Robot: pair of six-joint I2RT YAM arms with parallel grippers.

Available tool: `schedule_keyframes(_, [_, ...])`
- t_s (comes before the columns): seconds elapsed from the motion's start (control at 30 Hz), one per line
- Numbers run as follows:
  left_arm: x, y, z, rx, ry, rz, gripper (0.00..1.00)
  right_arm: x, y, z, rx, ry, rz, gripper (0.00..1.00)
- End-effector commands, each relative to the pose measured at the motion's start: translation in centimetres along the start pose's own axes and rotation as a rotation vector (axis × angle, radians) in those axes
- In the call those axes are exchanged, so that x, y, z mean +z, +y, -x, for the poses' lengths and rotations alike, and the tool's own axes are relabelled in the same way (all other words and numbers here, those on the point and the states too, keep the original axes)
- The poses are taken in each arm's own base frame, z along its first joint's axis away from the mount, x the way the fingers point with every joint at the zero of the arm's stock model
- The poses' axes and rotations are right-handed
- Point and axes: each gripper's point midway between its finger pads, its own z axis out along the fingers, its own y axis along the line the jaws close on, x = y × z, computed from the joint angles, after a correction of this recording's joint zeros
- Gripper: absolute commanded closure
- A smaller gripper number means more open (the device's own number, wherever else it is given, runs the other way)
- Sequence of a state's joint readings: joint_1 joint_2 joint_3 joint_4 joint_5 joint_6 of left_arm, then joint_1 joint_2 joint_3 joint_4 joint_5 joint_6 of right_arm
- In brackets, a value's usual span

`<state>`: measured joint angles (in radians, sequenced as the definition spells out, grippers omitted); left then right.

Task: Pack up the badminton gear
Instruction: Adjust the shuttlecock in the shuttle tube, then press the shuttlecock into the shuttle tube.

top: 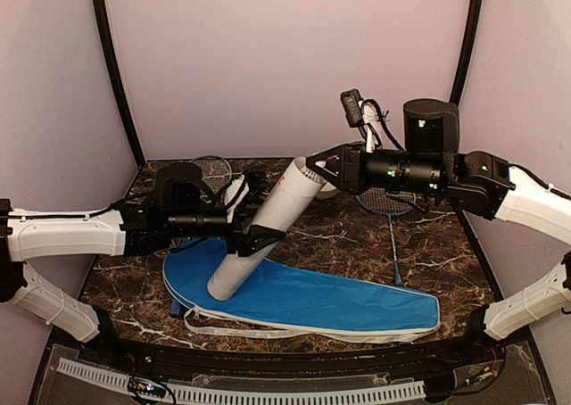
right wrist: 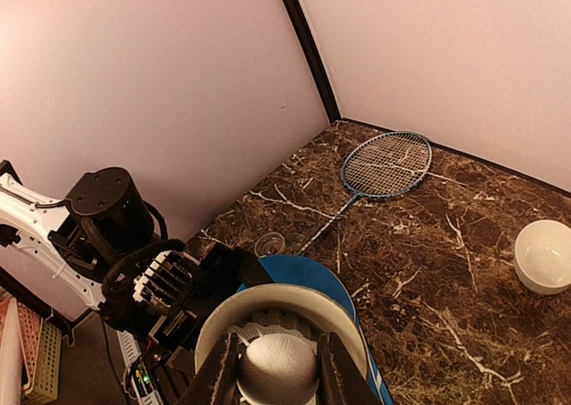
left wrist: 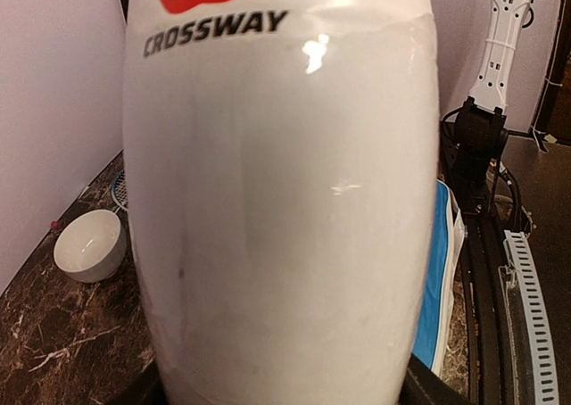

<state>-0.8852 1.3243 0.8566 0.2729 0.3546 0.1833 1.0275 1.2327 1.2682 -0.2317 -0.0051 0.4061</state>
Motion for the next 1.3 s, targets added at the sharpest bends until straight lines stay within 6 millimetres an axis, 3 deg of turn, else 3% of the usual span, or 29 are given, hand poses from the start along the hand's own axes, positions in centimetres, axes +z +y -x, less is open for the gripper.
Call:
schedule_keyframes(0.0, [-0.4, 0.7, 1.4, -0.019, -0.049, 0.021, 0.32, 0.6, 0.6, -1.2, 0.017, 0.038, 0.021, 0.77])
schedule_keyframes(0.1, [-0.4, 0.7, 1.3, -0.018, -0.047, 0.022, 0.32, 0.7, 0.8, -1.5, 0.019, 0.055, 0.031, 0.72])
schedule_keyframes(0.17, [-0.3, 0.7, 1.3, -0.019, -0.045, 0.020, 0.32, 0.4, 0.8, -1.2, 0.018, 0.053, 0.025, 0.63])
schedule_keyframes(0.3, [-0.2, 0.7, 1.0, -0.010, -0.037, 0.018, 0.32, -1.1, 1.0, 0.8, -0.001, 0.019, 0.007, 0.39])
schedule_keyframes(0.43, [-0.1, 0.5, 0.8, -0.006, -0.031, 0.007, 0.32, -2.2, 1.1, 2.5, -0.011, 0.001, -0.003, 0.30])
schedule_keyframes(0.57, [-0.1, 0.6, 0.8, -0.002, -0.030, 0.011, 0.32, -3.1, 0.3, 3.1, -0.008, -0.006, -0.058, 0.34])
schedule_keyframes(0.8, [0.0, 0.5, 0.7, -0.003, -0.027, 0.006, 0.32, -4.1, -0.5, 2.1, 0.030, -0.009, -0.071, 0.63])
schedule_keyframes(1.27, [0.0, 0.4, 0.6, -0.002, -0.025, 0.003, 0.32, -2.1, -0.7, 0.2, 0.062, 0.036, -0.049, 0.66])
